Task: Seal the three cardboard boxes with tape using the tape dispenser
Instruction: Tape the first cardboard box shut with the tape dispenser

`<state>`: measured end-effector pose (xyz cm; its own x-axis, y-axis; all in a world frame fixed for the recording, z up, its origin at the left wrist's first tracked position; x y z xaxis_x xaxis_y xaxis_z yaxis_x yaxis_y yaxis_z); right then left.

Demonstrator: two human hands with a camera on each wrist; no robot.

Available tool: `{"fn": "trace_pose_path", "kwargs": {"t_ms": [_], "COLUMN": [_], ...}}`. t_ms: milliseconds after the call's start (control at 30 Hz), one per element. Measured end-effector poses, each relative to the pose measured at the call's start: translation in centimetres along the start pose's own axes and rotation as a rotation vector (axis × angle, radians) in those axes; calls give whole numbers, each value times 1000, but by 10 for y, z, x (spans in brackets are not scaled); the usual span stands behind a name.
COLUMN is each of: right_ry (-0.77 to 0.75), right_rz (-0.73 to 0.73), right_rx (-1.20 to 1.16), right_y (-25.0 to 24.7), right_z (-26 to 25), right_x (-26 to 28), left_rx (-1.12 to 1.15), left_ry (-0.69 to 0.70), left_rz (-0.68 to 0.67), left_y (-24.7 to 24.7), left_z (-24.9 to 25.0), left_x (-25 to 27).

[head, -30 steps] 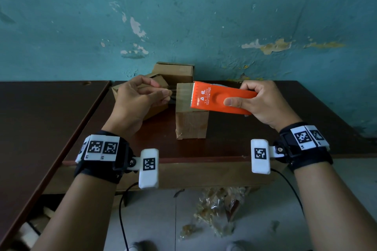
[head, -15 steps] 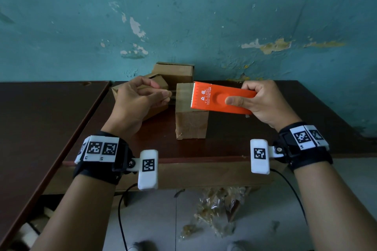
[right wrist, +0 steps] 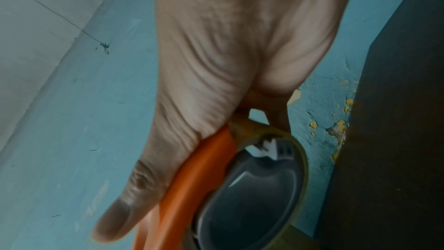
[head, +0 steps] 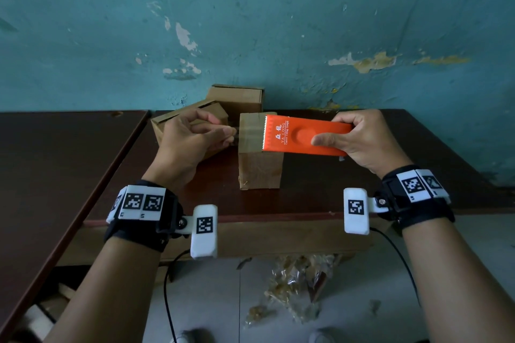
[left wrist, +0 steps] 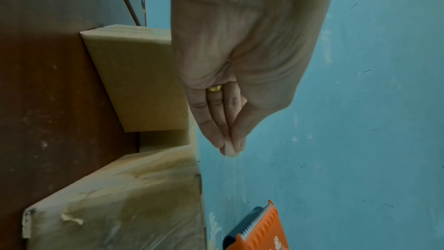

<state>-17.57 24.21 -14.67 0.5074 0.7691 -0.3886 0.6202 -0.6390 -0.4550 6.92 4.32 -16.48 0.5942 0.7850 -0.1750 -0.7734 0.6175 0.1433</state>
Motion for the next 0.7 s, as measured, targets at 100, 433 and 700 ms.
{"fn": "trace_pose_path", "kwargs": {"t_ms": [100, 433, 700], "right_ry": [4, -30, 12], "right_rz": [5, -2, -7], "right_rx": [0, 1, -35], "right_y": [0, -3, -2], "right_z": [-1, -4, 1], "right_x": [0, 2, 0], "left_rx": [-8, -9, 10], "left_ry": [2, 16, 17], "left_rz": [8, 21, 10], "left_y": [-1, -10, -13], "left_z": [0, 2, 1], "left_x": [-1, -2, -3]}}
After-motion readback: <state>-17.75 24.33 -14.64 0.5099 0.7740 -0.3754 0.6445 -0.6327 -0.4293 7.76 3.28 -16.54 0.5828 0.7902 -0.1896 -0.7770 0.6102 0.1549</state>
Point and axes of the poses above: each hand's wrist, its own x-axis away from the middle knuckle, its own y-axis out of the palm, z = x × y, the point moved 3 cm from there along -x, towards the middle knuckle
